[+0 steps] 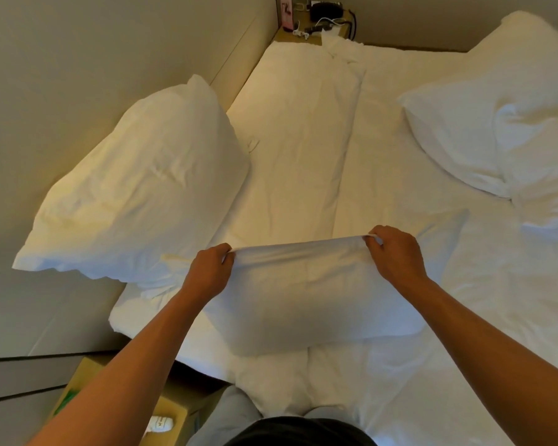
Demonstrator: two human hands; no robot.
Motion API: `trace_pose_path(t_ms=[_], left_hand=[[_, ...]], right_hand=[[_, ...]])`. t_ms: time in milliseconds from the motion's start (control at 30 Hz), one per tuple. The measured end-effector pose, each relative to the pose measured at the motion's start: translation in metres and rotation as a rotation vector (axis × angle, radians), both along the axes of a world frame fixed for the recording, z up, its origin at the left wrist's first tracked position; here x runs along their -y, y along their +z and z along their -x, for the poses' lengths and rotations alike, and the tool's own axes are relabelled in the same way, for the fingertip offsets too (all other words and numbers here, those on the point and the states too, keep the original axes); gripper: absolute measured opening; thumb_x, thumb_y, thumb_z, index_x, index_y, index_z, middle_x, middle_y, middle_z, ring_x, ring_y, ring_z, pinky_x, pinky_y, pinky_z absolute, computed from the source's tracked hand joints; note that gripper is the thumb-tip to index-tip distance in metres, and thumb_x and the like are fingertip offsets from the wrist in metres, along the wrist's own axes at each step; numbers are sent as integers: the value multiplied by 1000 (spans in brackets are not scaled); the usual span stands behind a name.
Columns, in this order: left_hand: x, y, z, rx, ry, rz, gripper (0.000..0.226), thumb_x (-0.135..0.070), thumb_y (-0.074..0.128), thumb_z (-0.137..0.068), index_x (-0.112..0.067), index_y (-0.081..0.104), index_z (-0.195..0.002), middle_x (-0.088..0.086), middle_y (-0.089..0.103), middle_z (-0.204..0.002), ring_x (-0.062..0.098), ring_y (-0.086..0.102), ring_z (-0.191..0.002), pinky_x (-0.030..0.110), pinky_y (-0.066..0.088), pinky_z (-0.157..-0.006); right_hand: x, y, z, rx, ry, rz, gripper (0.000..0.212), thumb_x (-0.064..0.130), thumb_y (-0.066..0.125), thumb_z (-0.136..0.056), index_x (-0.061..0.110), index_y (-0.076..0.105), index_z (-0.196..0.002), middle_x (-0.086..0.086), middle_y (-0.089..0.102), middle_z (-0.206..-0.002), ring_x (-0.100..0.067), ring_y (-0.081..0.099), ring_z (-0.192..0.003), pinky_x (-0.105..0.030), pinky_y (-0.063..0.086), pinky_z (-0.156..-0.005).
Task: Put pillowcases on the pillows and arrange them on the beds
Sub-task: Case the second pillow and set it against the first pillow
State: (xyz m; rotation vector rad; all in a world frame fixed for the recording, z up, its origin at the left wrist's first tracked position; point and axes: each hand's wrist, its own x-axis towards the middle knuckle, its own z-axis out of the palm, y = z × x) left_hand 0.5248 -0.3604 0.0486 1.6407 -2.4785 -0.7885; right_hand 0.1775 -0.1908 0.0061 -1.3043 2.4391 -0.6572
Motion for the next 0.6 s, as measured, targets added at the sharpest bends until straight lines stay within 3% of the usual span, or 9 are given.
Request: trace_pose_path(t_ms=[167, 267, 367, 533, 600], left_hand=[[6, 1, 1, 3, 10, 14, 30, -21, 48, -106, -1, 63, -89, 17, 67, -77, 34, 64, -71, 46, 53, -69], [11, 4, 3, 35, 21, 58, 33, -24, 45, -107, -5, 63, -87, 13, 67, -75, 31, 63, -68, 42, 55, -65], [14, 7, 3, 50, 58, 102, 32, -26, 43, -107, -10, 64, -89, 6, 65, -74, 26, 62, -66, 35, 52, -63], [13, 24, -4, -2, 72, 118, 32, -29, 44, -107, -14, 63, -86, 5, 66, -74, 27, 63, -68, 38, 55, -65], [26, 47, -73, -67, 328, 222, 31, -29, 45, -107, -16, 62, -85, 4, 65, -72, 27, 61, -66, 36, 51, -61]], right_hand=[[5, 5, -3, 88, -51, 38, 28, 33, 56, -106, 16, 71, -90, 0, 69, -82, -25, 66, -77, -34, 49, -69], [20, 10, -6, 162, -125, 79, 29, 34, 55, -107, 14, 72, -93, -3, 72, -83, -24, 68, -80, -38, 55, -77], [30, 23, -9, 184, -150, 97, 31, 35, 54, -108, 13, 70, -92, -5, 72, -82, -25, 68, -80, -38, 55, -78], [38, 43, -11, 150, -127, 154, 26, 34, 56, -106, 17, 72, -94, -1, 72, -85, -22, 66, -81, -34, 51, -74], [128, 80, -60, 116, 140, 183, 25, 33, 57, -105, 16, 72, -93, -1, 71, -86, -22, 65, -80, -35, 51, -73]])
